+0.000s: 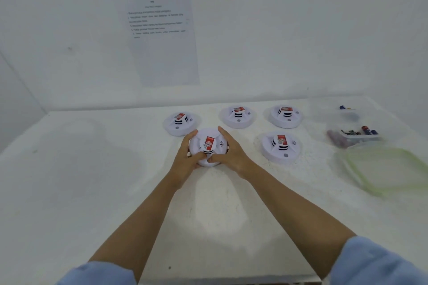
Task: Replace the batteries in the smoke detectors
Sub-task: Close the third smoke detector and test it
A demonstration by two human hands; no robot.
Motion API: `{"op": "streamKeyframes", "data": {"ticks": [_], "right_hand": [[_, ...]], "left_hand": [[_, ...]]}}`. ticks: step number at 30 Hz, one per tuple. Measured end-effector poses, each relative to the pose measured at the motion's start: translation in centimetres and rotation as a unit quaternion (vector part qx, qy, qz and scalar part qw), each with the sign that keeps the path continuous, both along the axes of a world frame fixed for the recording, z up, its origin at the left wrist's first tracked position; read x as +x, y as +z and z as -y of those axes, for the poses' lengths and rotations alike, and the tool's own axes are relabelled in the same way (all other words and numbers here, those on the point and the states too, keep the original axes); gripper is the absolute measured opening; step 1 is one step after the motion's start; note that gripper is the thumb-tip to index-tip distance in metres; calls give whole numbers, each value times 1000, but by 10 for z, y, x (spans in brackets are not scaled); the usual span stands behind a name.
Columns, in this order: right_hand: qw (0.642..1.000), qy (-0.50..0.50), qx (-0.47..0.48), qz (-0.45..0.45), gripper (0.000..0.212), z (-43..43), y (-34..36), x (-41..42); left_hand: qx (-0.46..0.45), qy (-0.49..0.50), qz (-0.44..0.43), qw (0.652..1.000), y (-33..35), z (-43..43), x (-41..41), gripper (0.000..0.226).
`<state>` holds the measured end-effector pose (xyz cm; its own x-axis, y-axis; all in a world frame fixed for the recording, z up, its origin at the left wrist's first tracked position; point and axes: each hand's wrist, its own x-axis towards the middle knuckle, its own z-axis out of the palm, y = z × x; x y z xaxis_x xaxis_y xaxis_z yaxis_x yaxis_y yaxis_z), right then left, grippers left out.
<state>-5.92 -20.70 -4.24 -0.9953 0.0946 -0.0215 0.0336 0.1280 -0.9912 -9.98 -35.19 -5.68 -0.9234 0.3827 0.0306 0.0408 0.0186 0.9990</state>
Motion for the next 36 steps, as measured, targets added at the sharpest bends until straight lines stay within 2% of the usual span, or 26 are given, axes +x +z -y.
{"op": "streamKeyframes", "data": {"ticks": [12, 20, 24, 26, 29, 32, 36], "right_hand": [[1000, 0, 17, -3, 81, -4, -7, 3], [999, 3, 48, -13, 76, -4, -9, 3], [998, 3, 64, -19, 71, -4, -9, 3], [998, 2, 67, -20, 72, -2, -9, 3], [999, -6, 48, -19, 86, 0, -7, 4], [998, -9, 64, -19, 70, 0, -9, 5], [998, -4, 64, -16, 76, -4, -10, 5]], "left_hand": [[-17, -10, -34, 999, -12, 3, -8, 57], [-30, -12, -46, 998, -12, 4, -7, 69], [-35, -7, -54, 998, -12, 4, -6, 69], [-35, -4, -57, 998, -12, 3, -6, 65], [-39, -2, -65, 997, -12, 2, -7, 61], [-46, -5, -68, 997, -11, 2, -5, 67], [-42, -5, -66, 997, -12, 4, -5, 69]]}}
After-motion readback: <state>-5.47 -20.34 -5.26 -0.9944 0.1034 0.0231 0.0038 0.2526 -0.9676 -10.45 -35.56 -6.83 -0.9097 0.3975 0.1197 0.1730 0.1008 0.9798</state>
